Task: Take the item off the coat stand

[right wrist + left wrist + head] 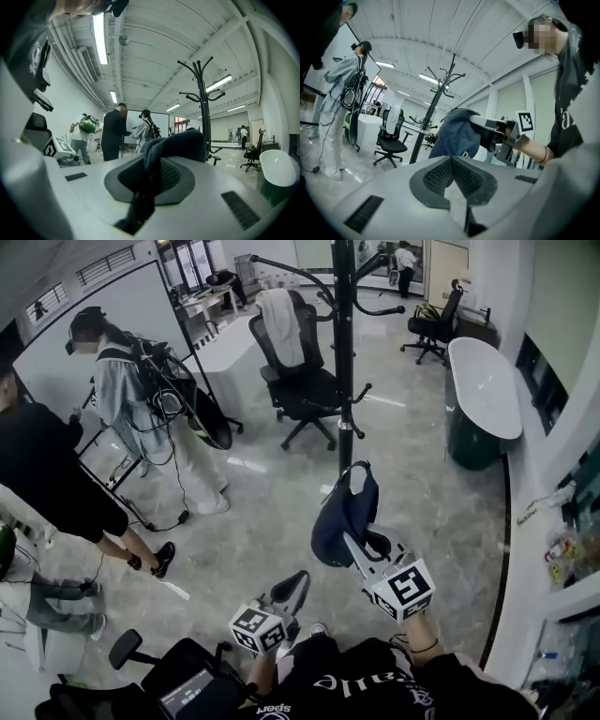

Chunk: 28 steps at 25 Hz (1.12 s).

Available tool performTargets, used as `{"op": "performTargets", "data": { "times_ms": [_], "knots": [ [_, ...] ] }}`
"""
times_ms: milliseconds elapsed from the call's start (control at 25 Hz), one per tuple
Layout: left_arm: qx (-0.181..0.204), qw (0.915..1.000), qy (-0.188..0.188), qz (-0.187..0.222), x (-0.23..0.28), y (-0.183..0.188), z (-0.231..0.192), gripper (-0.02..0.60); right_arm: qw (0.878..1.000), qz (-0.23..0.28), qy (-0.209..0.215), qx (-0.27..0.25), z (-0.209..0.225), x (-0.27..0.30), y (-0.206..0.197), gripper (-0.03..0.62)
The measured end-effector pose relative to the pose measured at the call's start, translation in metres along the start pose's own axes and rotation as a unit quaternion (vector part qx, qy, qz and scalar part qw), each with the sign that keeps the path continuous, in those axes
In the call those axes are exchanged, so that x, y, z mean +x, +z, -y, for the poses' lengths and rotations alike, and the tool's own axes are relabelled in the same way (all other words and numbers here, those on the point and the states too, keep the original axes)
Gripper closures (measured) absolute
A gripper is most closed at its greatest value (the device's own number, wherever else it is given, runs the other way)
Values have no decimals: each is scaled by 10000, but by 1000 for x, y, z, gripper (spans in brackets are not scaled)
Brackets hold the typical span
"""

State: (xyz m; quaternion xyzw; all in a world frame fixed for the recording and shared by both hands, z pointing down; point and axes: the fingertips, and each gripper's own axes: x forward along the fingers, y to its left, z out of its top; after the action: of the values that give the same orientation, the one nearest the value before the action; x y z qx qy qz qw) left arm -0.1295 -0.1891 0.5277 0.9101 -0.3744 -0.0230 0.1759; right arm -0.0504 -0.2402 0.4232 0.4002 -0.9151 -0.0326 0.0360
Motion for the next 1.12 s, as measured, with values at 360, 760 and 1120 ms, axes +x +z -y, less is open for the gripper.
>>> {"op": "performTargets", "data": {
  "times_ms": [360, 760, 1120],
  "knots": [
    [-220, 9992, 274, 199, 31, -41, 126, 578, 9981, -319, 510, 125, 2, -130, -30, 543],
    [-350, 9979, 538, 0, -10, -100, 245, 578, 9947, -570, 788, 318, -24, -242, -65, 545],
    [-245, 9961, 841, 121, -28, -91, 258, 578, 9912, -636, 1055, 477, -44, -267, -73, 543]
  ]
}}
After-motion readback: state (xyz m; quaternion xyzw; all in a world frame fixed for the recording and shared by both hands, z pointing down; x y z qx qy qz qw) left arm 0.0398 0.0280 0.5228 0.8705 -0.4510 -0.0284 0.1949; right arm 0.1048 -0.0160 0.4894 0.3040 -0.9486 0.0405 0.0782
